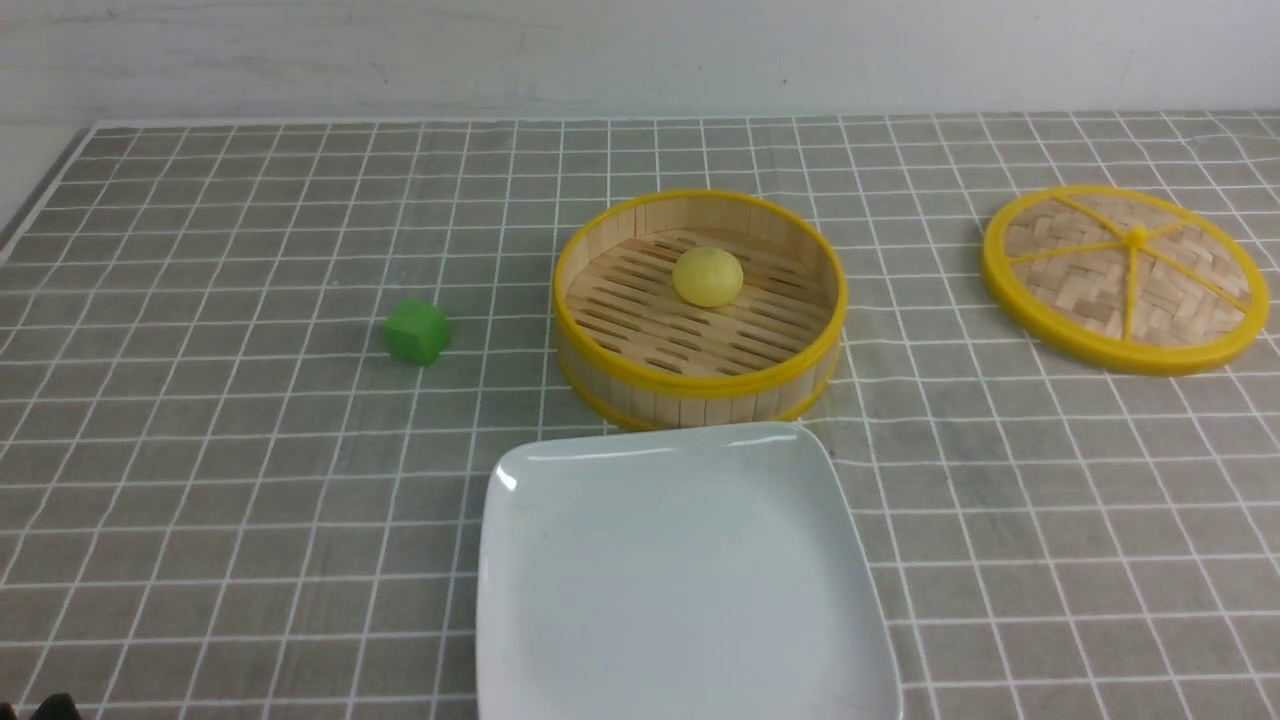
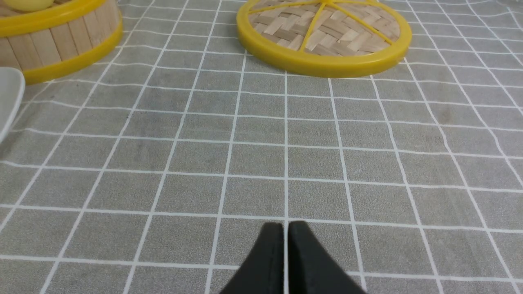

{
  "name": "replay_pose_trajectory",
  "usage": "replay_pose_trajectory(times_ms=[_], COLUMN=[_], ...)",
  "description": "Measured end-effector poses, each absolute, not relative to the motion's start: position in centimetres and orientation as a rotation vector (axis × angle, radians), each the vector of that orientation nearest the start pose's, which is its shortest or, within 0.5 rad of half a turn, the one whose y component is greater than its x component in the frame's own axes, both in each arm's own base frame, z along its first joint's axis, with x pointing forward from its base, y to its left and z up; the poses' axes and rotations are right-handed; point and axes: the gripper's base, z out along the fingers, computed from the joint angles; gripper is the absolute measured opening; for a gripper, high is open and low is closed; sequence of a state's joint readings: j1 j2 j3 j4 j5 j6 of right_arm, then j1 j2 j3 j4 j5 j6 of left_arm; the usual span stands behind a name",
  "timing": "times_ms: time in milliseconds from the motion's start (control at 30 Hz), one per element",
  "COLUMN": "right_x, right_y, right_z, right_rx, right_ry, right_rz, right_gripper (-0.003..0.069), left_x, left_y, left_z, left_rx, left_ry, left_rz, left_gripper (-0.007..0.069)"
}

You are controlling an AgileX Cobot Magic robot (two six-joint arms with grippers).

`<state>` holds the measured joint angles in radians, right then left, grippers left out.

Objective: Put the steamed buns into the plate on the grey tablecloth.
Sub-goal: 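Reach toward a bun in the bamboo steamer with the right gripper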

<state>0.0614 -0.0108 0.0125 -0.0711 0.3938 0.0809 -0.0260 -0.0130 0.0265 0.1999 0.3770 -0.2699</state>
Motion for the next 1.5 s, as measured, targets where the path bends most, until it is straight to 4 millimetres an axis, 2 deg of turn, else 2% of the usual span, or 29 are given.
replay_pose_trajectory(times_ms=[633, 700, 800, 933, 1033, 1167, 1200, 1267, 1333, 1367, 1433, 1467, 1500], right_x=[5.2, 5.2, 5.1, 5.1, 5.1, 5.0, 5.0, 4.6, 4.4, 4.4, 5.2, 6.4, 7.5], right_y=[0.1, 0.5, 1.4, 2.2, 2.4, 2.4, 2.4, 2.4, 2.4, 2.4, 2.8, 3.2, 3.6], right_z=[17.4, 17.5, 17.6, 17.7, 17.9, 18.3, 19.1, 21.9, 25.6, 26.3, 29.5, 31.1, 31.7], right_rx=[-0.002, 0.14, 0.449, 0.732, 0.805, 0.756, 0.699, 0.54, 0.384, 0.359, 0.243, 0.194, 0.159], right_ry=[1.877, 1.872, 1.837, 1.768, 1.733, 1.734, 1.729, 1.683, 1.644, 1.642, 1.735, 1.847, 1.959], right_rz=[0.054, 0.216, 0.584, 0.924, 1.022, 1.003, 0.979, 0.906, 0.801, 0.78, 0.706, 0.69, 0.69], right_gripper=[0.0043, 0.0046, 0.0052, 0.0057, 0.0062, 0.0064, 0.0062, 0.0048, 0.0018, 0.0015, 0.0, 0.0, 0.0], left_x=[5.2, 5.2, 5.2, 5.2, 5.2, 5.2, 5.2, 5.2, 5.2, 5.2, 5.2, 5.2, 5.2], left_y=[0.5, 0.5, 0.5, 0.5, 0.5, 0.5, 0.5, 0.5, 0.5, 0.5, 0.5, 0.5, 0.5], left_z=[17.2, 17.2, 17.2, 17.2, 17.2, 17.2, 17.2, 17.2, 17.2, 17.2, 17.2, 17.2, 17.2], left_rx=[-0.104, -0.104, -0.104, -0.104, -0.104, -0.104, -0.104, -0.104, -0.104, -0.104, -0.104, -0.104, -0.104], left_ry=[1.863, 1.863, 1.863, 1.863, 1.863, 1.863, 1.863, 1.863, 1.863, 1.863, 1.863, 1.863, 1.863], left_rz=[-0.008, -0.008, -0.008, -0.008, -0.008, -0.008, -0.008, -0.008, -0.008, -0.008, -0.008, -0.008, -0.008], left_gripper=[0.024, 0.024, 0.024, 0.024, 0.024, 0.024, 0.024, 0.024, 0.024, 0.024, 0.024, 0.024, 0.024])
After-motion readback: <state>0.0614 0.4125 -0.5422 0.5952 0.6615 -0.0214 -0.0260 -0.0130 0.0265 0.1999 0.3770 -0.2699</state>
